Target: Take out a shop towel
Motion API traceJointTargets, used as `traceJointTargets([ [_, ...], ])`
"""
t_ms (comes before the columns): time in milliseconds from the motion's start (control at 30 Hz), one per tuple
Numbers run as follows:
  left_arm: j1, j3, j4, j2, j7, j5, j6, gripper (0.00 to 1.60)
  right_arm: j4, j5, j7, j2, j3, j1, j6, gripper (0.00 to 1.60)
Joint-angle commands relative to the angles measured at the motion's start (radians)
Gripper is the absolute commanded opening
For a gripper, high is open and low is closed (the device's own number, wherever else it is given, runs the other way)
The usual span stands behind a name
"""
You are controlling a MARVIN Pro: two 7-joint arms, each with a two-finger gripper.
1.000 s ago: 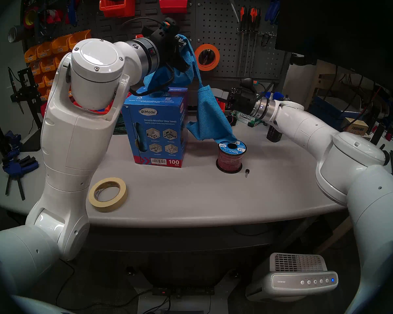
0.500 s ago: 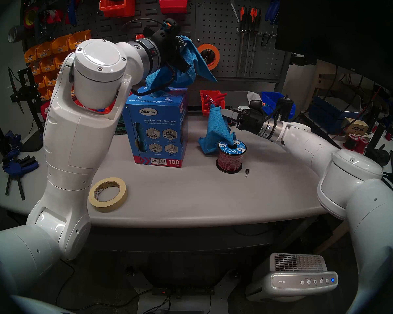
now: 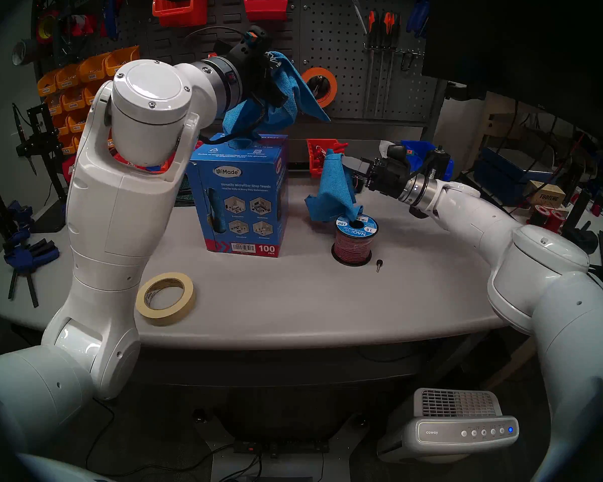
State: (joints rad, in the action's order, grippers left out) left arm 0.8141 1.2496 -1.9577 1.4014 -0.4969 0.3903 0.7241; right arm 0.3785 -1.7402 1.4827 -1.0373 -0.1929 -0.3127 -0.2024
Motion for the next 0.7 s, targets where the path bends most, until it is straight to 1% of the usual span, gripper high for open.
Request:
traceJointTargets([
  [0, 0.015, 0.07, -0.036, -0.029, 0.026, 0.007, 0.003, 0.0, 0.048, -0.026, 0.001, 0.002, -0.085, 0.1, 0.016, 0.0],
  [67, 0.029, 0.086, -0.046, -0.036, 0.027, 0.006, 0.004, 0.0, 0.05, -0.018, 0.001, 0.008, -0.074, 0.14, 0.015, 0.0],
  [100, 0.039, 0.093, -0.052, -0.039, 0.029, 0.006, 0.005, 0.0, 0.063, -0.021, 0.001, 0.012, -0.101, 0.118, 0.026, 0.0],
  [167, 0.058, 0.104, -0.063, -0.046, 0.031, 0.006, 0.007, 0.0, 0.064, -0.013, 0.001, 0.019, -0.09, 0.146, 0.03, 0.0],
  [233, 0.08, 0.113, -0.072, -0.055, 0.033, 0.009, 0.007, 0.0, 0.074, -0.014, 0.001, 0.028, -0.106, 0.144, 0.038, 0.0],
  [267, 0.093, 0.12, -0.078, -0.057, 0.034, 0.009, 0.008, 0.0, 0.074, -0.01, 0.001, 0.032, -0.097, 0.162, 0.039, 0.0],
  [400, 0.128, 0.132, -0.095, -0.064, 0.036, 0.007, 0.005, 0.0, 0.096, -0.003, 0.001, 0.055, -0.116, 0.17, 0.058, 0.0],
  [500, 0.149, 0.141, -0.106, -0.067, 0.04, 0.008, 0.002, 0.0, 0.108, 0.001, 0.001, 0.078, -0.118, 0.194, 0.072, 0.0],
  [667, 0.187, 0.154, -0.125, -0.069, 0.044, 0.005, -0.002, 0.0, 0.147, 0.009, 0.001, 0.114, -0.128, 0.204, 0.095, 0.0],
])
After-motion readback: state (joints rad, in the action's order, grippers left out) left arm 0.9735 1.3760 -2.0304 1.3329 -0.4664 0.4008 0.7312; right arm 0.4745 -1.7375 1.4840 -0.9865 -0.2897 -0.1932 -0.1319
